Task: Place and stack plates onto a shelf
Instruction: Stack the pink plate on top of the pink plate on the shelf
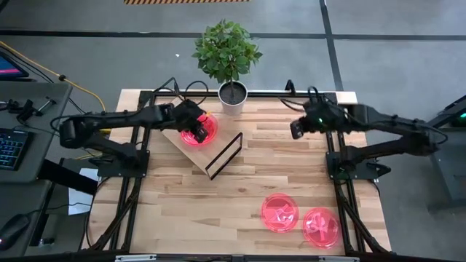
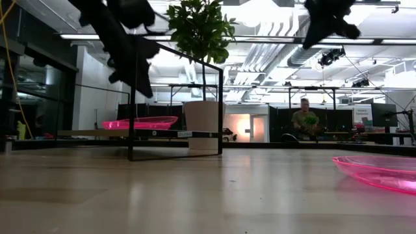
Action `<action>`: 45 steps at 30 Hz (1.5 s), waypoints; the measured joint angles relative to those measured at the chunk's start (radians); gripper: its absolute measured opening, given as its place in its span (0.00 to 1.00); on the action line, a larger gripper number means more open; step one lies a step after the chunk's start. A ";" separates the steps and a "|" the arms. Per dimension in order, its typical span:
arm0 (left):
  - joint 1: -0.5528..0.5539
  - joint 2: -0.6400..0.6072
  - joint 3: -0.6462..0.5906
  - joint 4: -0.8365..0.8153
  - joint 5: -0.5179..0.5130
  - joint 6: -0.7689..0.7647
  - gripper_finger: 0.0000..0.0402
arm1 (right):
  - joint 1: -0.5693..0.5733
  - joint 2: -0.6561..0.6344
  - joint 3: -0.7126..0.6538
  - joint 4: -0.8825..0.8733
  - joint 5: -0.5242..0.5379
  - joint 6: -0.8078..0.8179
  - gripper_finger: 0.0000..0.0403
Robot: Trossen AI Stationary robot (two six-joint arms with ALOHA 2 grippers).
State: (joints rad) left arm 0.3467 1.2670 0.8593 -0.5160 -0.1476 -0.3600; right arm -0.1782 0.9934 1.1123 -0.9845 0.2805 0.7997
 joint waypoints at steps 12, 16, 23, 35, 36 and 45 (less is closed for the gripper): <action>0.087 0.194 0.000 0.047 0.059 0.092 0.00 | 0.113 -0.136 -0.313 0.320 -0.022 0.216 0.00; 0.087 0.219 0.000 0.034 0.059 0.085 0.00 | 0.117 -0.123 -0.313 0.322 -0.022 0.214 0.00; 0.085 0.188 0.000 -0.050 0.056 0.058 0.00 | 0.117 -0.122 -0.313 0.323 0.000 0.193 0.00; 0.078 0.054 0.011 -0.134 0.078 -0.003 0.00 | 0.117 -0.131 -0.313 0.340 -0.002 0.163 0.00; 0.069 0.025 0.012 -0.117 0.098 -0.015 0.00 | 0.119 -0.131 -0.313 0.338 -0.010 0.165 0.00; -0.153 -0.353 -0.163 0.350 0.113 -0.115 0.00 | 0.164 -0.112 -0.313 0.263 -0.302 0.232 0.00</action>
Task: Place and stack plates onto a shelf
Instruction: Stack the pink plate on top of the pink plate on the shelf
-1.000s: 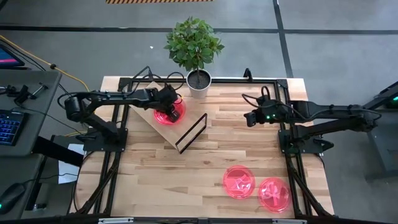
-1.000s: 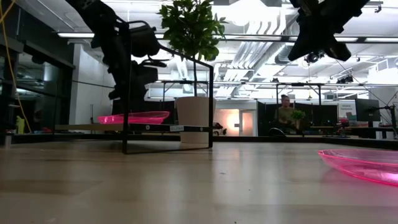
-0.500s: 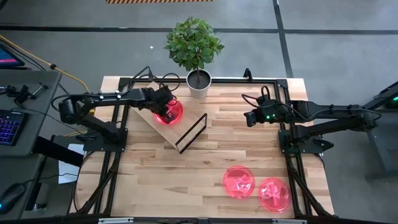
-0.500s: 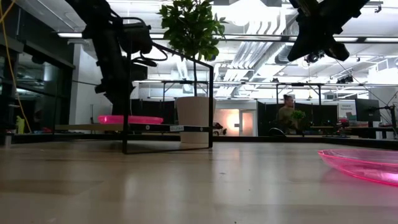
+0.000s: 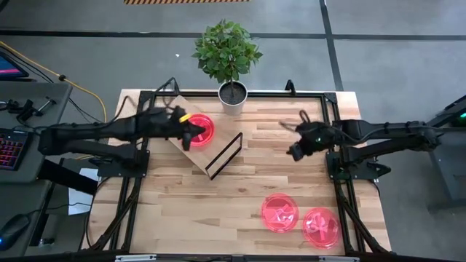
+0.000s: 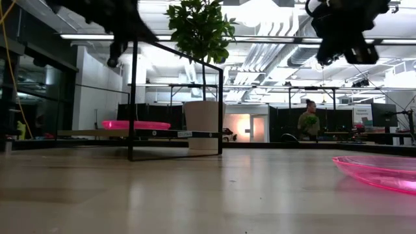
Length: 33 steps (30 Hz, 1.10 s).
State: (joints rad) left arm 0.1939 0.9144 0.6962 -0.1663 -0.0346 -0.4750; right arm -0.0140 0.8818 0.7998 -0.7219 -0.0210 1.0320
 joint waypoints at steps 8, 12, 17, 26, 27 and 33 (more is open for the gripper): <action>-0.117 -0.165 -0.095 0.120 -0.130 -0.100 0.00 | 0.243 0.069 -0.027 -0.114 -0.064 0.180 0.10; -0.124 -0.179 -0.096 0.118 -0.170 -0.099 0.00 | 0.402 0.082 -0.154 0.015 -0.124 0.354 0.25; -0.123 -0.176 -0.096 0.118 -0.171 -0.099 0.00 | 0.552 0.109 -0.352 0.356 -0.095 0.607 0.39; -0.123 -0.173 -0.096 0.118 -0.181 -0.098 0.00 | 0.646 0.309 -0.429 0.582 -0.021 0.767 0.42; -0.123 -0.173 -0.096 0.118 -0.182 -0.098 0.00 | 0.650 0.334 -0.429 0.623 -0.013 0.768 0.42; -0.123 -0.173 -0.096 0.111 -0.182 -0.097 0.00 | 0.672 0.492 -0.422 0.777 -0.012 0.810 0.42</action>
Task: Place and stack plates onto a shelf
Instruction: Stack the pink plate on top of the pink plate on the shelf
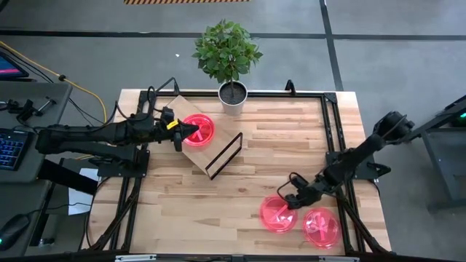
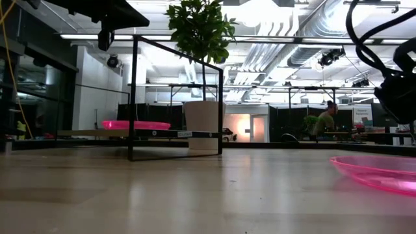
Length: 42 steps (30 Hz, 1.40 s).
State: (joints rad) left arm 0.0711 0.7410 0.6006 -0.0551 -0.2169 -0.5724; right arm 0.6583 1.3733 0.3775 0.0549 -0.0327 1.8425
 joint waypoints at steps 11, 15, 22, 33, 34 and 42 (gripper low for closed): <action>0.000 0.000 0.000 0.000 -0.029 0.000 0.00 | 0.006 0.034 -0.004 0.038 0.035 0.035 0.03; 0.000 0.000 0.000 0.000 -0.032 -0.001 0.00 | -0.002 -0.021 -0.009 0.044 0.075 -0.006 0.01; 0.000 0.000 0.000 0.003 -0.030 -0.001 0.00 | -0.018 -0.217 -0.007 0.110 0.101 -0.120 0.00; 0.000 0.000 0.000 0.088 -0.029 0.024 0.00 | -0.187 -0.426 0.096 0.116 0.149 -0.309 0.00; 0.000 0.000 0.000 0.102 -0.030 0.032 0.00 | -0.220 -0.424 0.130 0.086 0.152 -0.352 0.00; 0.001 -0.007 0.001 0.233 -0.056 0.055 0.02 | -0.530 -0.349 0.449 -0.216 0.153 -0.697 0.00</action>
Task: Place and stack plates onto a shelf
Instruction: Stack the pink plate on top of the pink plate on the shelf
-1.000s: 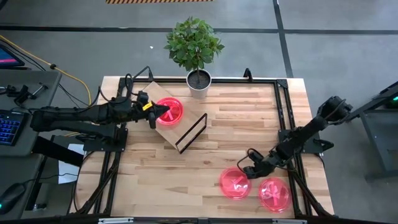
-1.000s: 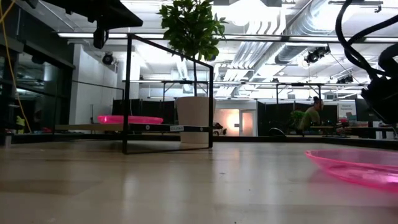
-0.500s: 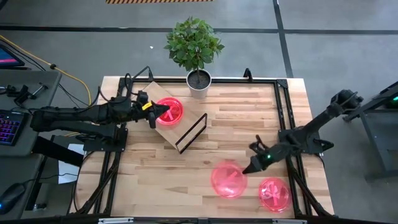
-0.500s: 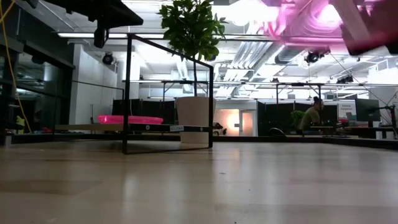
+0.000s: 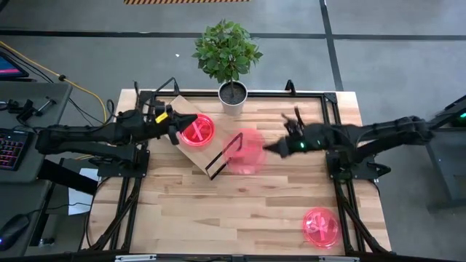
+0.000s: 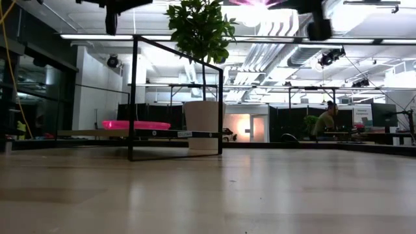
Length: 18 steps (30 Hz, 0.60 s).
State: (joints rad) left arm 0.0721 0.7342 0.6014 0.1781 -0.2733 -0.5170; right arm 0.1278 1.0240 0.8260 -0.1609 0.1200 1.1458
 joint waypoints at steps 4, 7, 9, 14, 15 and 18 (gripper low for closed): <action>0.001 -0.024 0.001 0.093 0.000 0.023 0.05 | -0.145 0.074 0.129 -0.066 0.028 -0.099 0.00; 0.000 -0.056 0.001 0.158 0.001 0.051 0.06 | -0.232 0.147 0.193 -0.075 0.098 -0.137 0.00; 0.000 -0.078 0.001 0.188 0.006 0.064 0.06 | -0.279 0.209 0.225 -0.072 0.128 -0.151 0.00; 0.000 -0.135 0.001 0.203 0.006 0.077 0.07 | -0.335 0.394 0.272 0.010 0.131 -0.151 0.00; 0.000 -0.142 0.001 0.202 0.006 0.077 0.07 | -0.339 0.432 0.279 0.045 0.128 -0.145 0.00; 0.000 -0.156 0.001 0.202 0.006 0.077 0.07 | -0.344 0.552 0.311 0.131 0.123 -0.117 0.00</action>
State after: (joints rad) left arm 0.0723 0.5782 0.6025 0.3804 -0.2672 -0.4398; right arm -0.2162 1.5758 1.1374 -0.0297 0.2431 1.0283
